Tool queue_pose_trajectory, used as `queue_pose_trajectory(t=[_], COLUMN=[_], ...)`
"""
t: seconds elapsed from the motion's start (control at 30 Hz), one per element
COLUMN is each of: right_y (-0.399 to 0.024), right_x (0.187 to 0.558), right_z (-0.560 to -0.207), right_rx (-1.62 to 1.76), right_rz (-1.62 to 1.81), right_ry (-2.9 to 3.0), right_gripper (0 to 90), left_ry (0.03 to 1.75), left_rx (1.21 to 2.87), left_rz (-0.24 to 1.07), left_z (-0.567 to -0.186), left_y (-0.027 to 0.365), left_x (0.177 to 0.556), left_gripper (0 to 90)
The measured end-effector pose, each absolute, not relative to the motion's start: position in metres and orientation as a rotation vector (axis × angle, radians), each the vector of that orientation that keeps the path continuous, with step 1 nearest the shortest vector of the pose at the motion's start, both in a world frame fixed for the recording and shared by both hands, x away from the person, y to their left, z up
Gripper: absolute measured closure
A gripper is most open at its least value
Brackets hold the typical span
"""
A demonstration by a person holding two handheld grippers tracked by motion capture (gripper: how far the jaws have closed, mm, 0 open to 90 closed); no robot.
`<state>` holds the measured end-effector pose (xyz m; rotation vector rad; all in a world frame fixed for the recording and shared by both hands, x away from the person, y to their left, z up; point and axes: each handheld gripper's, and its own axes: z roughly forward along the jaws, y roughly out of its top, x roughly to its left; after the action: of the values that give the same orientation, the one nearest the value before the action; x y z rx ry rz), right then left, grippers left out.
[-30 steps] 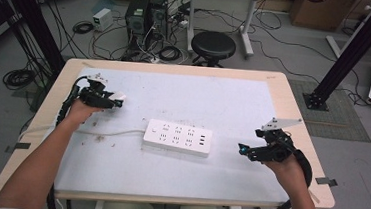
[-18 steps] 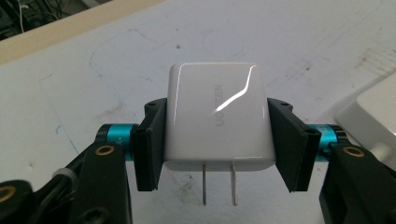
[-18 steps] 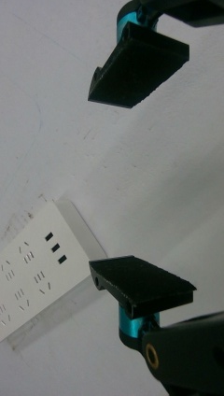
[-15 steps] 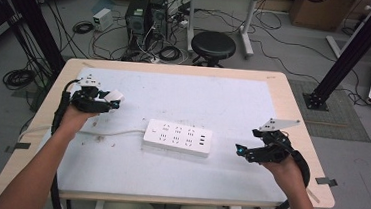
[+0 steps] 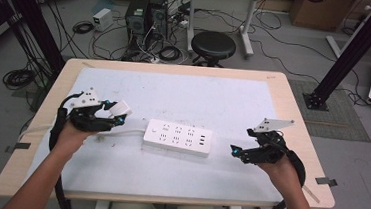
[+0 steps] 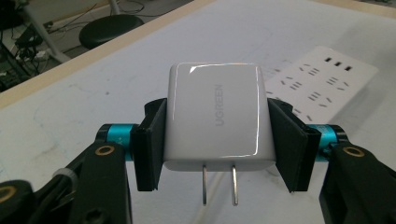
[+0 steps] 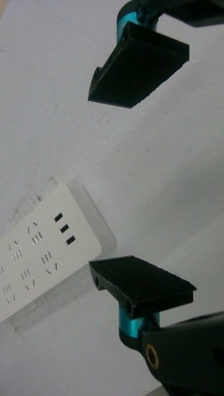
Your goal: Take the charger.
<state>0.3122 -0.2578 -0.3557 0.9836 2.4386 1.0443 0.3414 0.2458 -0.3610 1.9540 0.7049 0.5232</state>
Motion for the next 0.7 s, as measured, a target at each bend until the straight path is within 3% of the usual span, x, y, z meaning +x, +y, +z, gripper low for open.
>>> queue_pose_trajectory(t=[0.7], right_y=[-0.245], right_x=[0.306], right_z=[-0.35], right_rx=[0.919], right_rz=[1.081], right_ry=[2.445], right_gripper=[17.2], left_ry=[0.493], left_rx=[1.982], left_rz=[0.532], left_z=[-0.35], left_y=[0.212], left_x=[0.296], left_gripper=[42.6])
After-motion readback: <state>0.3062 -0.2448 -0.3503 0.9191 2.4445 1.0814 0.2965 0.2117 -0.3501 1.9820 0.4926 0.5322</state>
